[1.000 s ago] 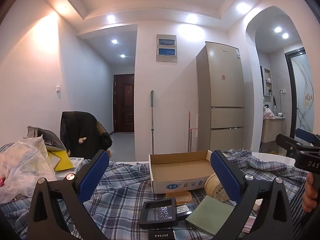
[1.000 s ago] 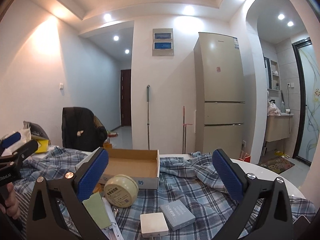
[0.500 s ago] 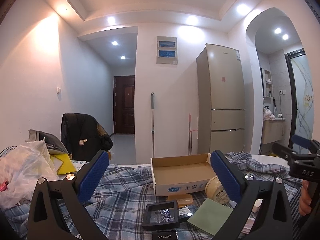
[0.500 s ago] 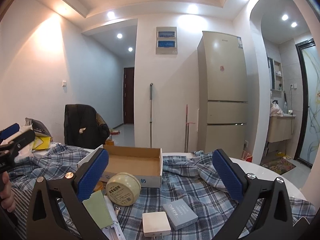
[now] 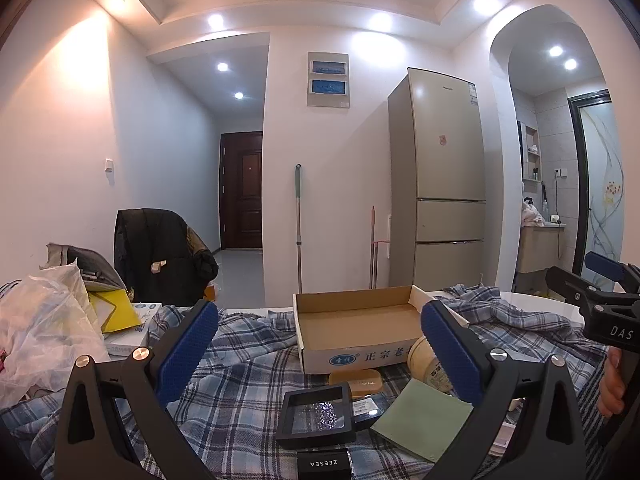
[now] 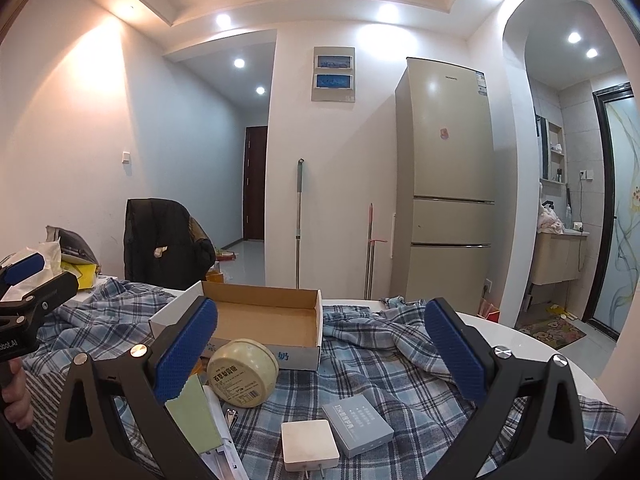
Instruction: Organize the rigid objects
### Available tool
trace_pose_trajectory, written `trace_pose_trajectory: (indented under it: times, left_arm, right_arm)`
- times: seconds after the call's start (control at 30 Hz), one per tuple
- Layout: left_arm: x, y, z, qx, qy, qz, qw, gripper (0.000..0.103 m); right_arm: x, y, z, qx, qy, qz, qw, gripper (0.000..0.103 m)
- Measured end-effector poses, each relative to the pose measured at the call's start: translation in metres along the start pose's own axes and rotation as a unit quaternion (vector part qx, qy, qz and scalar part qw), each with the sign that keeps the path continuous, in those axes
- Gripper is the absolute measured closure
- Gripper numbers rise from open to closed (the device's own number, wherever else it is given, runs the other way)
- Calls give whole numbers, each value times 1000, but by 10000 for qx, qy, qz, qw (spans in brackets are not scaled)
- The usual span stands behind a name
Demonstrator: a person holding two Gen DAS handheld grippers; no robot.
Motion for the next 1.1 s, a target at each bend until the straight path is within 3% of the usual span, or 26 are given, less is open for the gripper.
trace_pose_trajectory:
  times: [0.17, 0.37, 0.63, 0.83, 0.93, 1.1]
  left_arm:
    - [-2, 1, -2, -57, -63, 51, 10000, 0]
    - [-6, -2, 2, 36, 185, 236, 9995, 0]
    - [-18, -2, -3, -37, 211, 527, 9984, 0]
    - [-10, -2, 0, 362, 101, 339, 9987, 0]
    - [-2, 5, -12, 571, -243, 44, 9981, 0]
    - [4, 8, -28, 701, -306, 112, 9970, 0]
  right_arm:
    - [-1, -2, -2, 20, -110, 15, 9999, 0]
    - [0, -2, -2, 108, -145, -14, 9998, 0]
    - [-9, 1, 0, 157, -90, 149, 9997, 0]
    - [-11, 5, -8, -41, -142, 123, 9998, 0]
    - [-13, 7, -11, -94, -186, 177, 9996, 0]
    - [-16, 15, -16, -204, -145, 287, 9993, 0]
Point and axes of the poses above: each gripper's, at about its wrist camera, not at the fingertips, and z roughly the way its jaws point, x to its left, y to its top, the point moved 8 cm from there along z, roughly the way its jaws point, and after that the axes turned 7 degrees about x, right-handed, at the moved point
